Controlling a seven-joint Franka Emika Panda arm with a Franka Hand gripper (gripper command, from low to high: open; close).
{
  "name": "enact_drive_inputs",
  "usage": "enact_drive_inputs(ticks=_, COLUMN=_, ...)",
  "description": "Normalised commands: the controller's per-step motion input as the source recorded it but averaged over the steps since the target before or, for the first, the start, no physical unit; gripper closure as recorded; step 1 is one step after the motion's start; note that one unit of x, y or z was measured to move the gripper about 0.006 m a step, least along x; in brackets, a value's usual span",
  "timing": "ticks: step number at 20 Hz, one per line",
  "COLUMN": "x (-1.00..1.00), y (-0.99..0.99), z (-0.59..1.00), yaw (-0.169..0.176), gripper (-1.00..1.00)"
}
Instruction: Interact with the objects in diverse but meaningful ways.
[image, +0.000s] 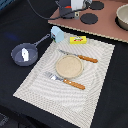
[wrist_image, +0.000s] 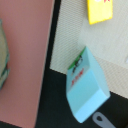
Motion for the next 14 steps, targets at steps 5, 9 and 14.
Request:
enact_drive_inputs(ticks=5, x=-0.53, y=-0.12, z=-0.32, yaw=0.132, gripper=-1.00)
enact_drive_inputs(ticks=9, x=-0.82, y=0.01, z=-0.26, yaw=0.147, gripper=-1.00)
enact_drive_inputs(ticks=14, x=-0.90, y=0.00, z=-0.36, yaw=0.145, gripper=-1.00)
